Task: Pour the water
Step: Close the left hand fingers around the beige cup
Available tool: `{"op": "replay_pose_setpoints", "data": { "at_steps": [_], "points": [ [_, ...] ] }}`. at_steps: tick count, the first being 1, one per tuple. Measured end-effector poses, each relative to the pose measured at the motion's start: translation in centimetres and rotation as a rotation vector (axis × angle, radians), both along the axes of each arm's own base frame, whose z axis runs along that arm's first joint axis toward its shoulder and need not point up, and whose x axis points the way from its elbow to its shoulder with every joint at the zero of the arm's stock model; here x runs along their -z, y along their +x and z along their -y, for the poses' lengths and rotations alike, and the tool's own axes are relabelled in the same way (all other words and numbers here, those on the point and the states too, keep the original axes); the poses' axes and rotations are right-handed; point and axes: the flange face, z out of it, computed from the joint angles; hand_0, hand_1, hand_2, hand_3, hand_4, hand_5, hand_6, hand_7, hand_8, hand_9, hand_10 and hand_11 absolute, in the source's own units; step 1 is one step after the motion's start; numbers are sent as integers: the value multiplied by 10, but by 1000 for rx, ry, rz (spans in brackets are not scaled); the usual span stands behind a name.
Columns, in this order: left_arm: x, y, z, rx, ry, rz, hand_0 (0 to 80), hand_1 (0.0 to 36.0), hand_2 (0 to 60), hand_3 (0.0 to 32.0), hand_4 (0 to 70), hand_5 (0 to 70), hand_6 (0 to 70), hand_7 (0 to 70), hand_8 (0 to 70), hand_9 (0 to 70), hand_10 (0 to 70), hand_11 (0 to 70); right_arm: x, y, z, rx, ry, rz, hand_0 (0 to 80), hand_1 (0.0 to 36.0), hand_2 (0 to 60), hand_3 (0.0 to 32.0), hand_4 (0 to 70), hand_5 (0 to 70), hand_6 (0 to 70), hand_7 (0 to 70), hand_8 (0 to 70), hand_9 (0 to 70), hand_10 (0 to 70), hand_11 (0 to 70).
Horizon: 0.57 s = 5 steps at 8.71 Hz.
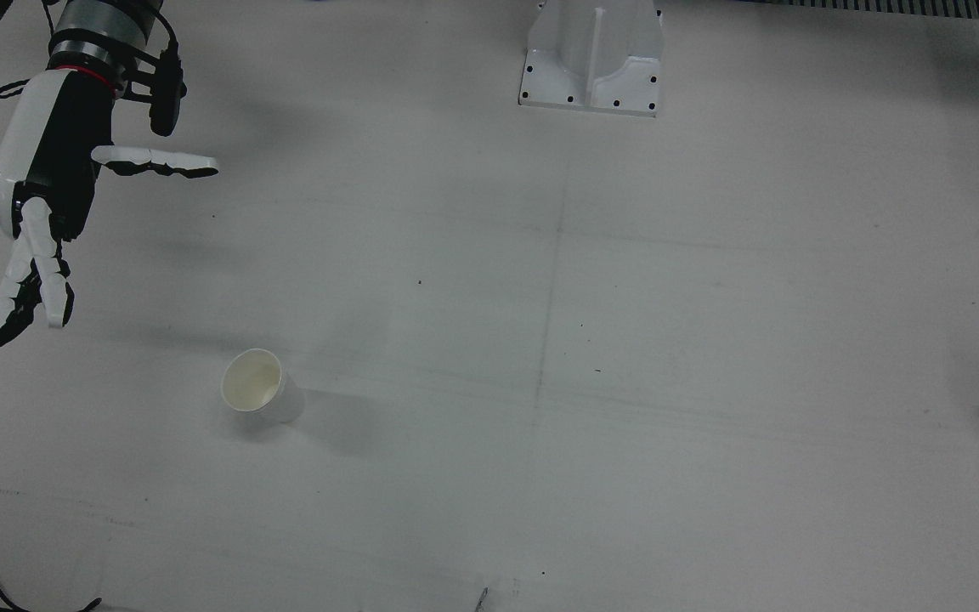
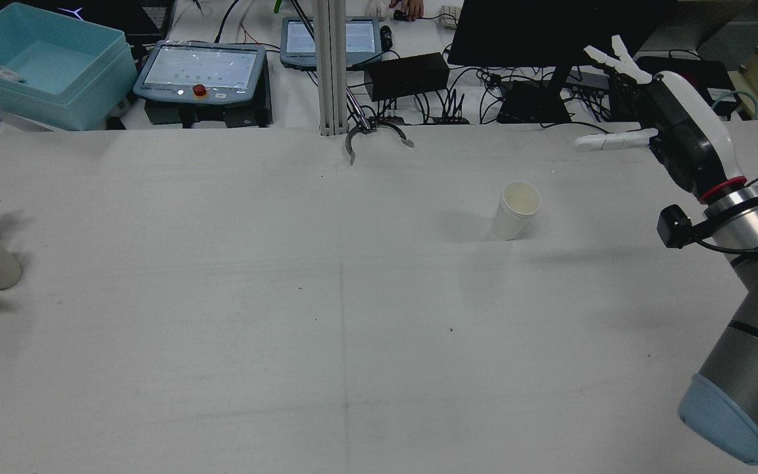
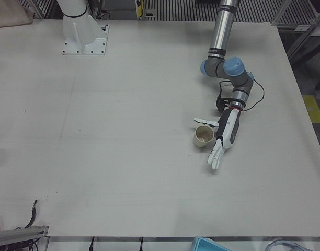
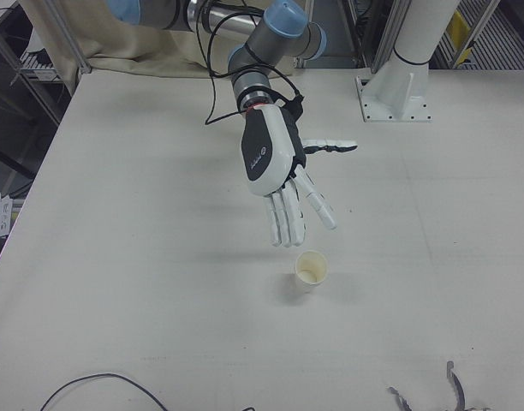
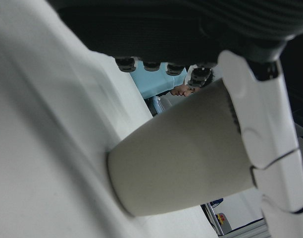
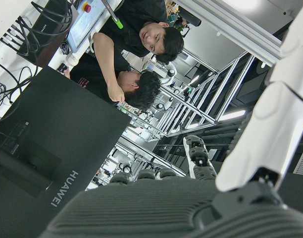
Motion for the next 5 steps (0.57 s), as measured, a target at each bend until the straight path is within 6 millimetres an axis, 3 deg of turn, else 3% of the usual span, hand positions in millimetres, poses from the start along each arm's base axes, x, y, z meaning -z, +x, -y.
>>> {"op": "replay_pose_setpoints", "data": {
  "at_steps": [2, 3, 4, 5],
  "points": [
    [4, 3, 3, -4, 3, -3, 504, 161, 25, 0, 123, 83, 0, 34, 0, 5, 15, 39, 1, -1, 0, 0, 1, 1, 459, 112, 43, 0, 36, 24, 0, 0, 0, 0, 0, 0],
    [7, 6, 6, -5, 4, -3, 517, 182, 50, 0, 123, 122, 0, 42, 0, 5, 18, 45, 0, 0, 0, 0, 0, 0, 458, 110, 43, 0, 36, 25, 0, 0, 0, 0, 0, 0],
    [12, 10, 11, -8, 1, -1, 496, 161, 72, 0, 149, 326, 4, 57, 0, 2, 19, 43, 0, 0, 0, 0, 0, 0, 457, 108, 42, 0, 37, 24, 0, 0, 0, 0, 0, 0],
    [15, 13, 14, -9, -4, 2, 487, 142, 85, 0, 210, 466, 15, 69, 0, 6, 22, 44, 0, 0, 0, -1, 0, 0, 455, 106, 38, 0, 37, 22, 0, 0, 0, 0, 0, 0]
  ]
}}
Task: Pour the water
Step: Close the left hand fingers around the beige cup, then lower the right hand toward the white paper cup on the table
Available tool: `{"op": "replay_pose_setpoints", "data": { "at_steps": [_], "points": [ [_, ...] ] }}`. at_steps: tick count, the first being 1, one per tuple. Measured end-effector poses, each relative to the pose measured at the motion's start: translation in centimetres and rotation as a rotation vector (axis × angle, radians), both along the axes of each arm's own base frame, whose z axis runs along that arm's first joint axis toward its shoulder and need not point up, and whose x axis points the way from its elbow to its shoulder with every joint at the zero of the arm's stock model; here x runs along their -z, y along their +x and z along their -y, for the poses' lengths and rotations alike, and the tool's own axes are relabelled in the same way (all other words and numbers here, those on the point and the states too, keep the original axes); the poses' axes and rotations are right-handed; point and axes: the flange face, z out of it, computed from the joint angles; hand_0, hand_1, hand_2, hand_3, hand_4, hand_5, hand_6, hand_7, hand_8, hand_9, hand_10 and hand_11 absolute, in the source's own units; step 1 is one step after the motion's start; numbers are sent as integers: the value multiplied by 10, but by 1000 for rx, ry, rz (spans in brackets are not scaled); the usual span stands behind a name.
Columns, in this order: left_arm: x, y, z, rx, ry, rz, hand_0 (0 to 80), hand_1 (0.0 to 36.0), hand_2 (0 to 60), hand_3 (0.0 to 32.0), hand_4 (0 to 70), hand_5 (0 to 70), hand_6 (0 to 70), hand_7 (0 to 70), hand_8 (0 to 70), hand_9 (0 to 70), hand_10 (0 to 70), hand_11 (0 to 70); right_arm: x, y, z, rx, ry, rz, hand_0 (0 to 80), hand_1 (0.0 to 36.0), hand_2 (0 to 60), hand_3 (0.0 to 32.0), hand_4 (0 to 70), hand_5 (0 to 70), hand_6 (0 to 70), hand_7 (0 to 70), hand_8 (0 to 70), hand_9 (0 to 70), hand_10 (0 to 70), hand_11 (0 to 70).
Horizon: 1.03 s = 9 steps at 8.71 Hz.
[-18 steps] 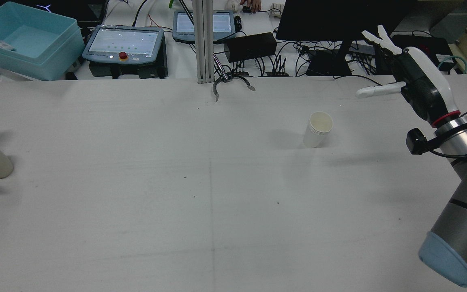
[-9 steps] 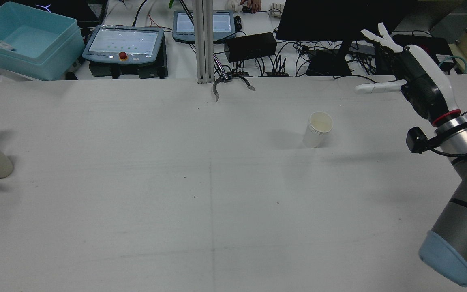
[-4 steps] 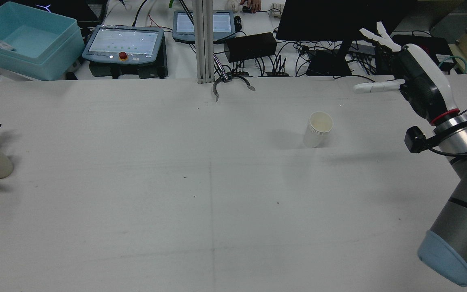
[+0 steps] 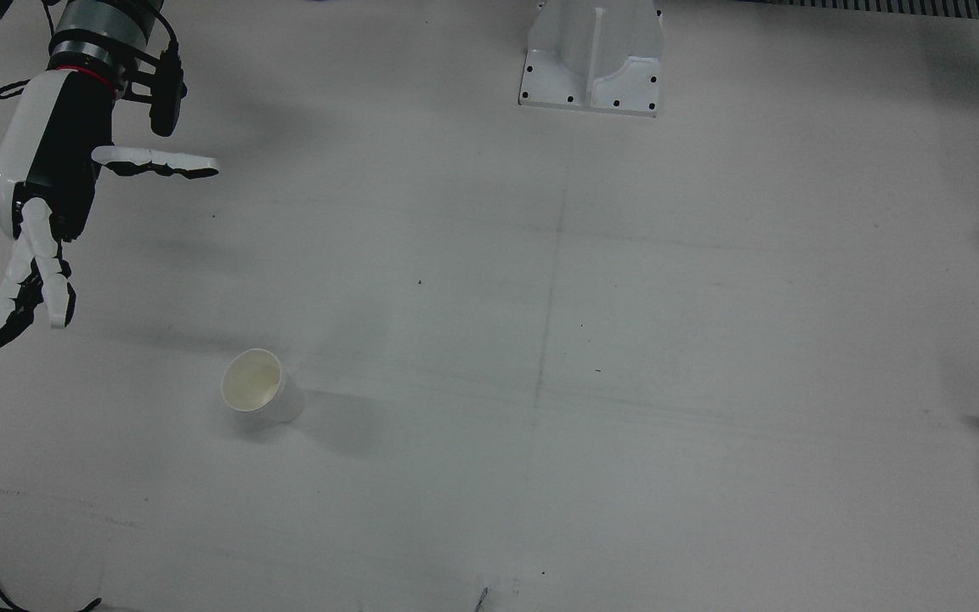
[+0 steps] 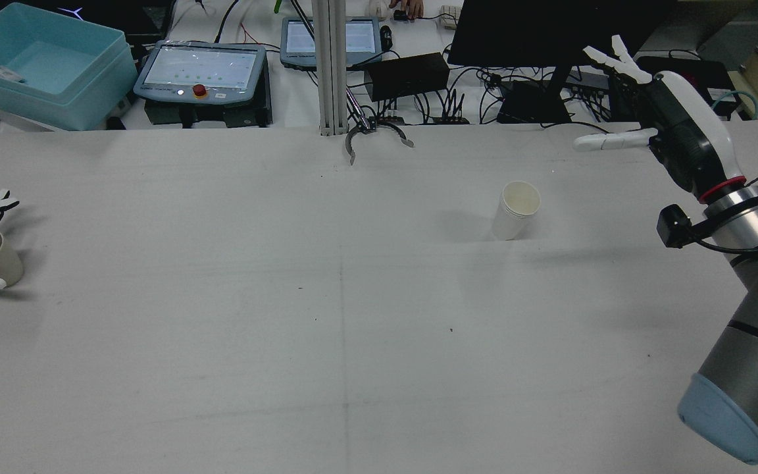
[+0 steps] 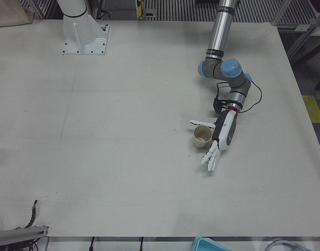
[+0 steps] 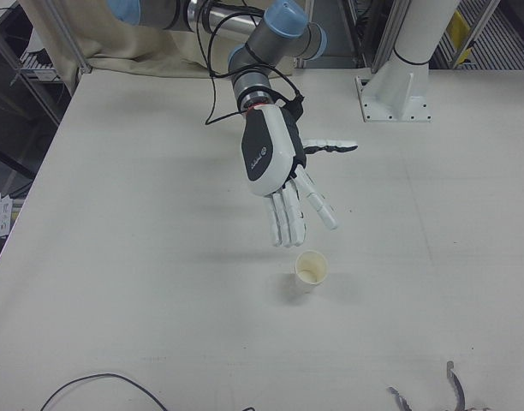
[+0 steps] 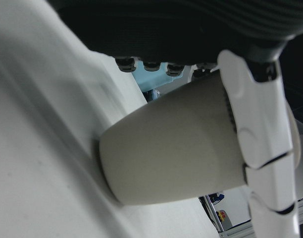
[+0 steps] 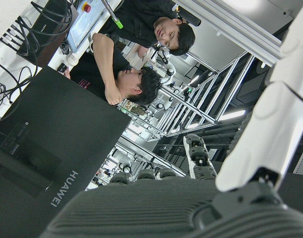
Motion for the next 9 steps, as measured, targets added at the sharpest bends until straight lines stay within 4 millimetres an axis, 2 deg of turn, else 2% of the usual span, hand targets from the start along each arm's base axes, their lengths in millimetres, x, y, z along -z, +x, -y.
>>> {"op": "replay_pose_setpoints", "data": {
  "at_steps": [1, 2, 3, 4, 5, 6, 7, 9],
  "points": [
    [1, 1, 1, -1, -10, 3, 479, 131, 116, 0, 264, 503, 23, 75, 0, 11, 25, 47, 0, 1, 0, -1, 0, 0, 456, 104, 37, 0, 34, 21, 0, 0, 0, 0, 0, 0],
    [1, 0, 2, 0, -26, 3, 468, 235, 574, 0, 296, 517, 26, 80, 5, 20, 36, 64, 0, 1, 0, -1, -1, -1, 454, 104, 38, 0, 32, 21, 0, 0, 0, 0, 0, 0],
    [-1, -1, 1, 1, -43, 0, 427, 306, 600, 0, 295, 507, 22, 76, 6, 20, 39, 70, -1, 0, 0, -1, -1, -1, 452, 102, 37, 0, 31, 21, 0, 0, 0, 0, 0, 0],
    [-2, -2, 1, 2, -59, -2, 392, 360, 600, 0, 294, 562, 24, 79, 12, 26, 46, 84, -1, 1, 0, -2, -2, -3, 449, 100, 35, 0, 30, 20, 0, 0, 0, 0, 0, 0],
    [-1, -2, 0, 2, -71, -2, 437, 360, 600, 0, 269, 700, 23, 78, 19, 30, 53, 103, -1, 1, 0, -2, -2, -3, 447, 98, 32, 0, 30, 22, 0, 0, 0, 0, 0, 0],
    [-1, -4, -2, 4, -80, 1, 518, 360, 600, 0, 295, 700, 32, 84, 29, 41, 66, 129, -1, 1, 0, -2, -2, -2, 447, 97, 29, 0, 32, 23, 0, 0, 0, 0, 0, 0],
    [0, -7, -3, 6, -86, 0, 543, 360, 600, 0, 297, 700, 34, 86, 31, 43, 71, 138, 0, 1, 0, -2, -1, -1, 448, 97, 30, 0, 34, 25, 0, 0, 0, 0, 0, 0],
    [-1, -11, -6, 5, -118, -39, 517, 360, 600, 0, 285, 700, 32, 87, 27, 40, 67, 130, 6, 2, -2, -1, 11, 10, 454, 100, 31, 0, 38, 29, 0, 0, 0, 0, 0, 0]
  ]
}}
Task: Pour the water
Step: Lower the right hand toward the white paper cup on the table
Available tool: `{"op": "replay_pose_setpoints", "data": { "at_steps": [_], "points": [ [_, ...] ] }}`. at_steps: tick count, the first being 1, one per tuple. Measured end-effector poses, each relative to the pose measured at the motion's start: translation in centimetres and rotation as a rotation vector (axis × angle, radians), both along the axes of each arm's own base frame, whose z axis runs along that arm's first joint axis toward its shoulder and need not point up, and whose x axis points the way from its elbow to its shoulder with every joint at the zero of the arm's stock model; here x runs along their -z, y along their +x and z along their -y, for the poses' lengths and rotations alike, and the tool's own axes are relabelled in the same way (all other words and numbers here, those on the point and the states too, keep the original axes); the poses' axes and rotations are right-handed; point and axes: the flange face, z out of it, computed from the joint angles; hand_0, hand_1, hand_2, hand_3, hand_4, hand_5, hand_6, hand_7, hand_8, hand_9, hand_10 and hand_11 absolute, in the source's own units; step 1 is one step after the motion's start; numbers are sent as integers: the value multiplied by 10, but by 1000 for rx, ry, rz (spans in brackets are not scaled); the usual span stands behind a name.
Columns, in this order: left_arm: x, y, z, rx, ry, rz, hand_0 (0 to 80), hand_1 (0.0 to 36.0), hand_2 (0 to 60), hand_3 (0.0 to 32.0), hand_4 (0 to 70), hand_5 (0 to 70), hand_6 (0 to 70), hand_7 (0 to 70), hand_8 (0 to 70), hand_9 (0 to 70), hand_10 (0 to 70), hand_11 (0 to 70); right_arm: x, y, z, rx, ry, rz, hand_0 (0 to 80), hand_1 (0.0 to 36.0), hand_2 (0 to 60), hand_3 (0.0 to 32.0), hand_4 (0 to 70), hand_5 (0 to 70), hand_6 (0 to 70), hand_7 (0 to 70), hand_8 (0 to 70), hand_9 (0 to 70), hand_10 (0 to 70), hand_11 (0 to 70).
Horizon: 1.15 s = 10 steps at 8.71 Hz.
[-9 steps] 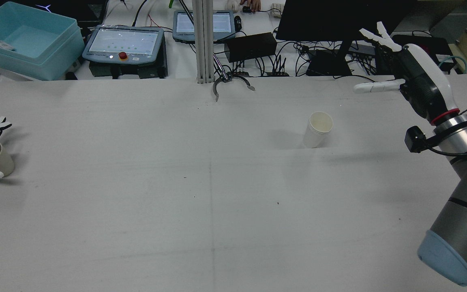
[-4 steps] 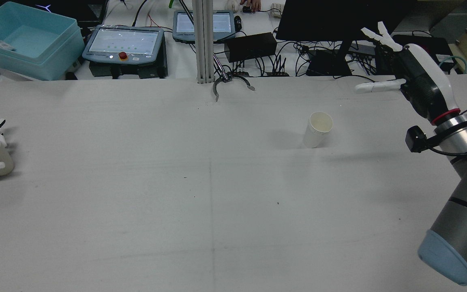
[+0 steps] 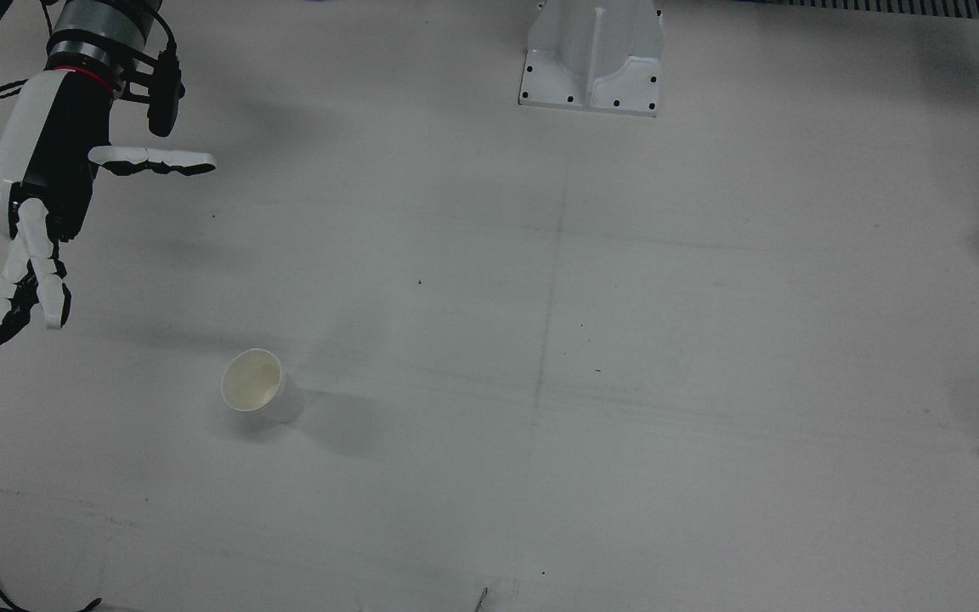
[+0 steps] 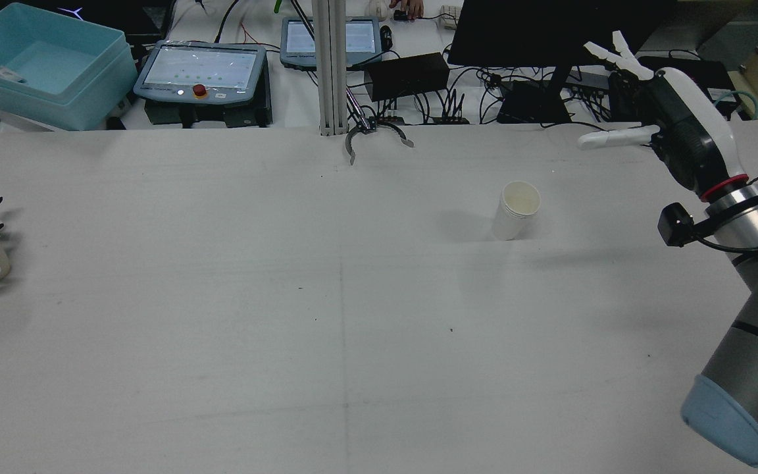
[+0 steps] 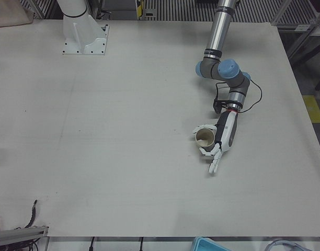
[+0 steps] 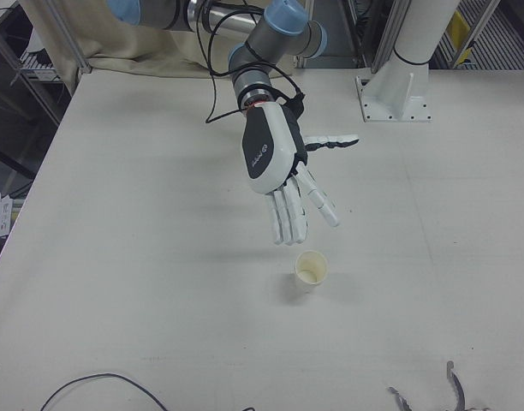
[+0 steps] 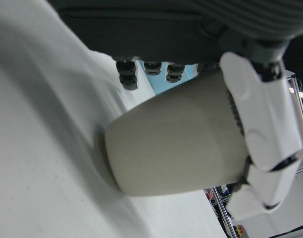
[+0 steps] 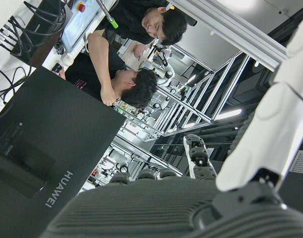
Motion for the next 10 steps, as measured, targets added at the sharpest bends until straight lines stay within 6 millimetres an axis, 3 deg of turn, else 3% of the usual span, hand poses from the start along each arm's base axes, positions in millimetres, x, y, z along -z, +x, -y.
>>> {"op": "replay_pose_setpoints", "data": {
  "at_steps": [2, 4, 6, 8, 10],
  "points": [
    [13, -6, -6, 4, -8, -61, 485, 360, 600, 0, 286, 700, 31, 86, 19, 32, 54, 108, 1, 0, 0, -7, 1, -2, 435, 94, 41, 0, 25, 26, 0, 0, 0, 0, 0, 0],
    [36, -8, -8, 4, -4, -99, 465, 360, 600, 0, 298, 700, 32, 91, 15, 29, 51, 101, -17, -14, 9, -22, -19, -13, 423, 90, 54, 0, 29, 21, 0, 0, 1, 0, 0, 0],
    [69, -6, -5, 0, -4, -124, 462, 360, 600, 0, 294, 700, 29, 86, 15, 25, 46, 93, -63, -49, 32, -42, -19, 6, 438, 101, 49, 0, 0, 19, 0, 0, 0, 0, 0, 0],
    [99, -1, -1, -5, -7, -127, 467, 360, 600, 0, 297, 700, 33, 92, 16, 27, 48, 96, -121, -89, 47, -60, -28, 25, 438, 100, 42, 0, 0, 20, 0, 0, 0, 0, 0, 0],
    [113, 2, 0, -7, -13, -122, 473, 360, 600, 0, 303, 700, 36, 95, 17, 29, 48, 98, -167, -121, 51, -40, -48, 9, 420, 95, 48, 0, 0, 27, 0, 0, 0, 0, 0, 0]
  ]
}}
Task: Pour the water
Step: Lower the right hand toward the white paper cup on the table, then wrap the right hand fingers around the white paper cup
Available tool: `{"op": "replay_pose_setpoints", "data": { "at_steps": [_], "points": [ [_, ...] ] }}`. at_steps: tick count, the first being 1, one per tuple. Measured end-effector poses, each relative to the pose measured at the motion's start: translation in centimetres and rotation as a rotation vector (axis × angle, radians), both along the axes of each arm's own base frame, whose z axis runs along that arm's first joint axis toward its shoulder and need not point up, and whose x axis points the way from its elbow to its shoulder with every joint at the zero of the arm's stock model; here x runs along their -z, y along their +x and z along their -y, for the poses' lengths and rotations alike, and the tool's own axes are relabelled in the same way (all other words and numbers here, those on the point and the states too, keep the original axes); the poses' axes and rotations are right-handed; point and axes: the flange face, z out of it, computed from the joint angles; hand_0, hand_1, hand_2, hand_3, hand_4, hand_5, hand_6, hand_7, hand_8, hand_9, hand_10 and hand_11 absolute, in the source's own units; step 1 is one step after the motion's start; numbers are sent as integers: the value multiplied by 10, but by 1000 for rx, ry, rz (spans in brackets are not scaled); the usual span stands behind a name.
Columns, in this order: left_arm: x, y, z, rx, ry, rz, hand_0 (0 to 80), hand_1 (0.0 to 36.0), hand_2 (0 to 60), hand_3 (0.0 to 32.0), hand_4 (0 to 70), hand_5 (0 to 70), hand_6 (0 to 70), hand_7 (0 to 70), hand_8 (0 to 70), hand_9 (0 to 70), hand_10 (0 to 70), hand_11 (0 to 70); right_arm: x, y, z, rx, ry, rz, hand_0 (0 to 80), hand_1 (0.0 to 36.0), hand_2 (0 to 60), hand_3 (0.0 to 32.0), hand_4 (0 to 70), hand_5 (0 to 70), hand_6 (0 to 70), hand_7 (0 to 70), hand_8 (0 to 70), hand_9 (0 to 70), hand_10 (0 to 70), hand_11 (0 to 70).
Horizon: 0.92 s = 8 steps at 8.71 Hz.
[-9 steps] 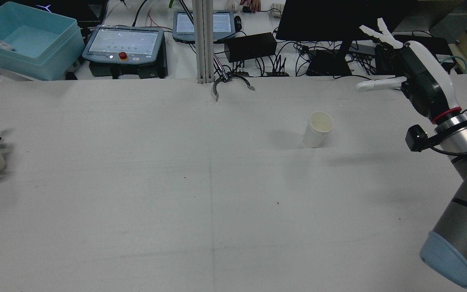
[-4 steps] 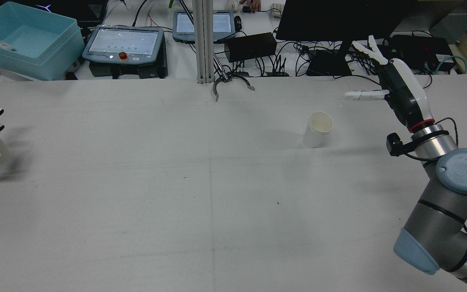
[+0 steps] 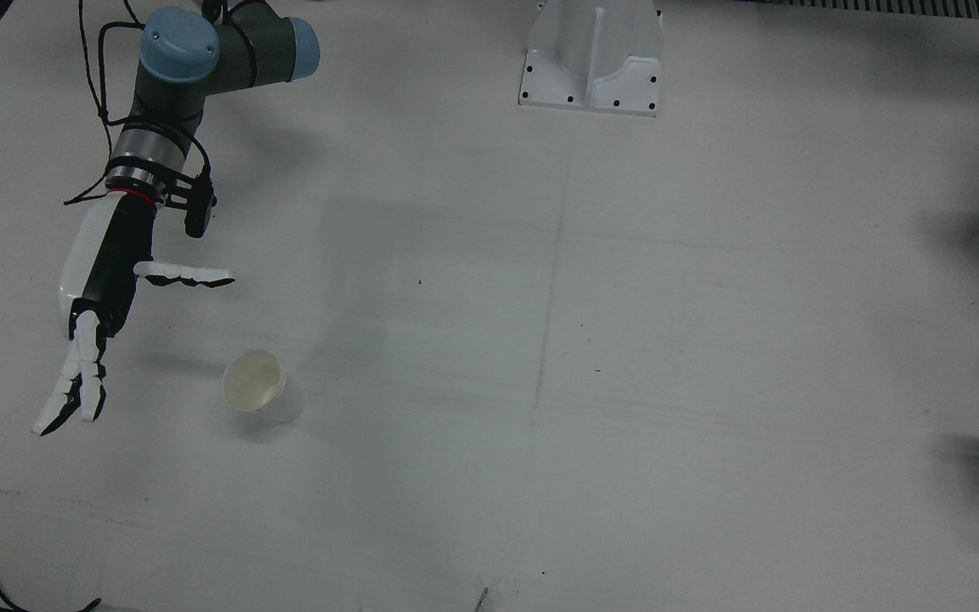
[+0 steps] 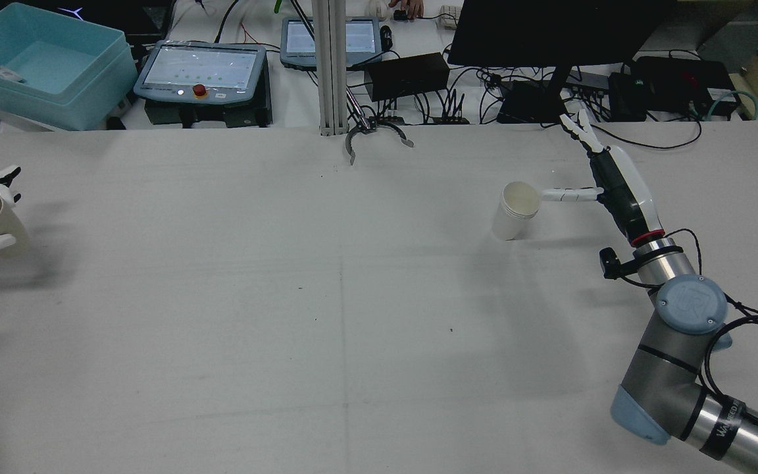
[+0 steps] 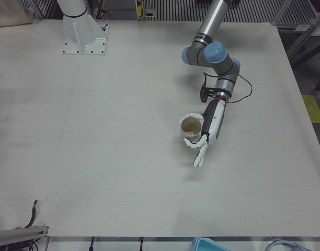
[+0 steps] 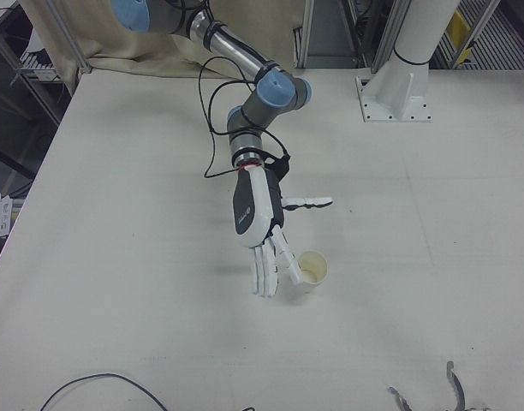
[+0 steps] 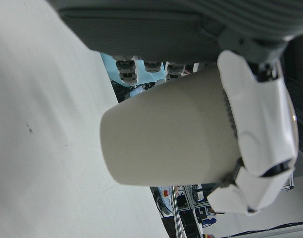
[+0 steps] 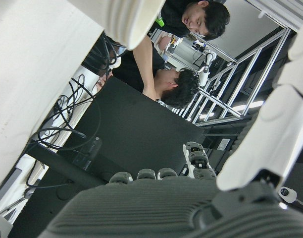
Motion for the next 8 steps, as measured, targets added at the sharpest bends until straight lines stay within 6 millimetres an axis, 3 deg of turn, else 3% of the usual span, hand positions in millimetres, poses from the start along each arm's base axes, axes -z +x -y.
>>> {"op": "replay_pose_setpoints", "data": {
  "at_steps": [2, 4, 8],
  "points": [
    [4, 0, -1, 0, -6, 4, 470, 360, 600, 0, 297, 700, 32, 90, 16, 28, 48, 98, -21, -28, -1, 33, -16, -17, 407, 87, 47, 0, 0, 28, 0, 0, 0, 0, 0, 0],
    [5, -1, -2, -1, -8, 6, 472, 360, 600, 0, 298, 700, 29, 85, 15, 26, 48, 97, -28, -53, -6, 66, -21, -24, 408, 88, 53, 0, 0, 30, 0, 0, 0, 0, 0, 0],
    [5, -4, -4, -1, -10, 6, 472, 360, 600, 0, 298, 700, 26, 81, 14, 25, 48, 97, -40, -73, -13, 69, -28, 5, 420, 95, 60, 0, 0, 36, 0, 0, 0, 0, 0, 0]
  ]
}}
